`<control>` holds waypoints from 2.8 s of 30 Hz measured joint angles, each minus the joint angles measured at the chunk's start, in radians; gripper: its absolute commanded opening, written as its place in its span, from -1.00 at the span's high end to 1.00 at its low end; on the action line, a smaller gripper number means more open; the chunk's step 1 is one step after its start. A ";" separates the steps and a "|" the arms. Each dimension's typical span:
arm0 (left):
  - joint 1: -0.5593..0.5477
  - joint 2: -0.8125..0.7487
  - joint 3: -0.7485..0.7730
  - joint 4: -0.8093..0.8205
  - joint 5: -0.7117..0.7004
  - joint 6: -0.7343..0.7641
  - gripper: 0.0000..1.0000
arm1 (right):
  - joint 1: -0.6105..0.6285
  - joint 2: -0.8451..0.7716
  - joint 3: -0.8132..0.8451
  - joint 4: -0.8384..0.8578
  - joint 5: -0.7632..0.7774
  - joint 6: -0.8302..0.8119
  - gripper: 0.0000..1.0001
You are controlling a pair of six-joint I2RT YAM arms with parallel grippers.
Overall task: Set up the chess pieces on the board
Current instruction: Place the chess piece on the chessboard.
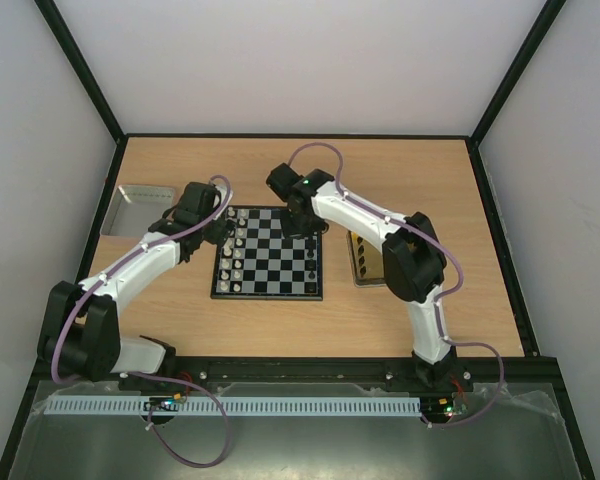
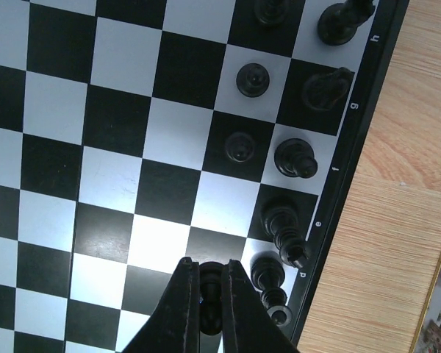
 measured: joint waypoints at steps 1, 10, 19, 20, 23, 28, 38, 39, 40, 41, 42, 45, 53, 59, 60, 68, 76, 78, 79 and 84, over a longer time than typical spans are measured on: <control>0.000 0.000 0.000 0.000 0.000 0.000 -0.98 | 0.003 0.002 0.002 0.001 0.000 0.000 0.96; 0.000 0.000 0.000 0.003 0.000 0.000 -0.98 | 0.004 0.052 0.003 -0.007 0.002 0.000 0.96; 0.000 0.000 -0.006 0.006 0.000 0.003 -0.98 | 0.008 0.095 0.014 -0.008 0.002 0.001 0.96; 0.000 0.000 -0.006 0.006 0.000 0.003 -0.98 | 0.008 0.097 0.016 -0.008 0.003 0.001 0.96; 0.000 0.000 -0.009 0.008 0.000 0.003 -0.98 | 0.008 0.098 0.018 -0.008 0.003 0.001 0.96; 0.000 0.000 -0.010 0.008 0.000 0.003 -0.98 | 0.008 0.105 0.018 -0.008 0.003 0.001 0.96; 0.000 0.000 -0.010 0.009 0.000 0.004 -0.98 | 0.008 0.134 0.029 -0.008 0.008 0.001 0.96; 0.000 0.000 -0.011 0.009 0.000 0.004 -0.98 | 0.008 0.135 0.033 -0.006 0.008 0.001 0.96; 0.000 0.000 -0.011 0.010 0.000 0.004 -0.98 | 0.008 0.135 0.036 -0.006 0.008 0.001 0.96; 0.000 0.000 -0.011 0.010 0.000 0.004 -0.98 | 0.008 0.135 0.040 -0.007 0.008 0.001 0.96; 0.000 0.000 -0.011 0.010 0.000 0.004 -0.98 | 0.008 0.136 0.043 -0.007 0.008 0.001 0.96; 0.000 0.001 -0.011 0.010 0.001 0.004 -0.98 | 0.008 0.137 0.053 -0.006 0.010 0.001 0.96; 0.000 0.000 -0.011 0.010 0.001 0.005 -0.98 | 0.008 0.138 0.053 -0.006 0.011 0.003 0.82; 0.000 0.000 -0.011 0.010 0.001 0.005 -0.98 | 0.008 0.138 0.053 -0.006 0.017 0.001 0.80; 0.000 0.000 -0.011 0.010 0.001 0.005 -0.98 | 0.008 0.138 0.053 -0.006 0.017 0.001 0.80; 0.000 0.000 -0.011 0.010 0.001 0.005 -0.98 | 0.008 0.138 0.053 -0.006 0.017 0.001 0.80; 0.000 0.000 -0.011 0.010 0.001 0.005 -0.98 | 0.008 0.149 0.053 -0.006 0.016 0.001 0.76; 0.000 0.000 -0.011 0.010 0.001 0.005 -0.98 | 0.008 0.153 0.053 -0.006 0.017 0.001 0.76; 0.000 0.000 -0.011 0.010 0.001 0.005 -0.98 | 0.008 0.154 0.053 -0.006 0.016 0.001 0.76; 0.000 0.000 -0.011 0.010 0.001 0.005 -0.98 | 0.008 0.155 0.053 -0.006 0.017 0.001 0.76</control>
